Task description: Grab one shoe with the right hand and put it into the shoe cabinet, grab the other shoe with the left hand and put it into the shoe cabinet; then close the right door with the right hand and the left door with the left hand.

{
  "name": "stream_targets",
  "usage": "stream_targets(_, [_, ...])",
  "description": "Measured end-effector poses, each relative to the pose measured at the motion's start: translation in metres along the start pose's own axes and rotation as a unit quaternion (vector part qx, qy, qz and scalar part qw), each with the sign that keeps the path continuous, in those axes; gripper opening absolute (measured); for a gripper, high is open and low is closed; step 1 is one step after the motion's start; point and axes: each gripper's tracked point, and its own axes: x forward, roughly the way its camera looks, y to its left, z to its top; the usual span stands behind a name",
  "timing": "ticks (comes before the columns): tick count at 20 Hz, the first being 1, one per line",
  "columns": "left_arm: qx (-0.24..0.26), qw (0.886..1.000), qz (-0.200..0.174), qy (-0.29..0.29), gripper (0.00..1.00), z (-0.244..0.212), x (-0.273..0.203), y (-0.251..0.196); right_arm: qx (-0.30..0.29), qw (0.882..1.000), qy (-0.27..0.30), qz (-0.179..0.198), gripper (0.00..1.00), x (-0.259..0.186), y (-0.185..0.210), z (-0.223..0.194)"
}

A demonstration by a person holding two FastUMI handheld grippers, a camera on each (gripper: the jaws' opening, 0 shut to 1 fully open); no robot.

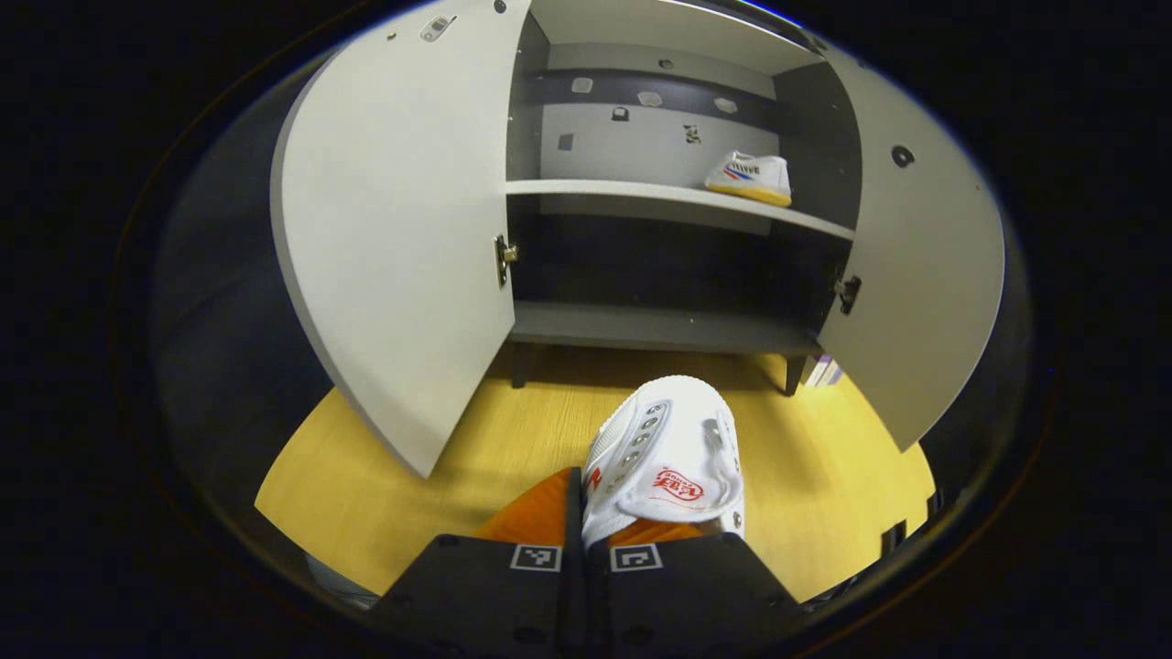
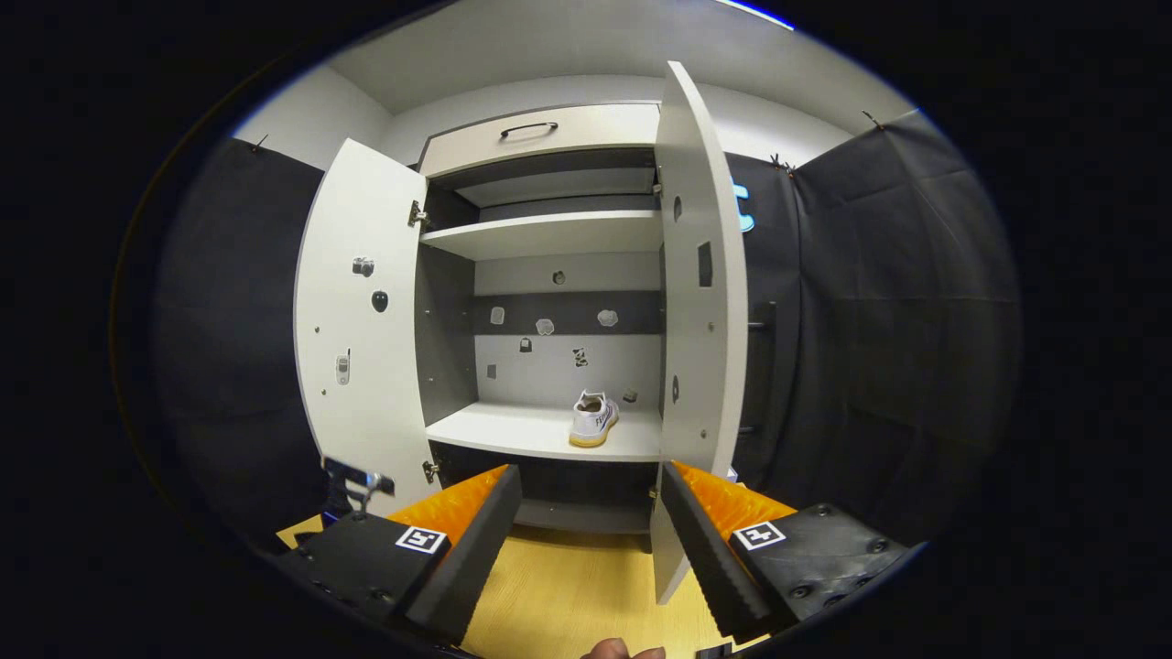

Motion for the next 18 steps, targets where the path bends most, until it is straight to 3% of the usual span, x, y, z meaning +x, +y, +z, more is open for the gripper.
stream_targets(9, [-0.062, 0.994, 0.012, -0.088, 0.05, 0.188, -0.018, -0.042, 0.022, 0.999, -0.002, -0.025, 0.98, -0.007, -0.058, 0.004])
stream_targets(18, [-0.104, 0.985, 0.066, -0.121, 0.05, 0.322, 0.057, -0.037, 0.039, 0.997, 0.009, -0.062, 0.98, -0.007, -0.121, -0.006])
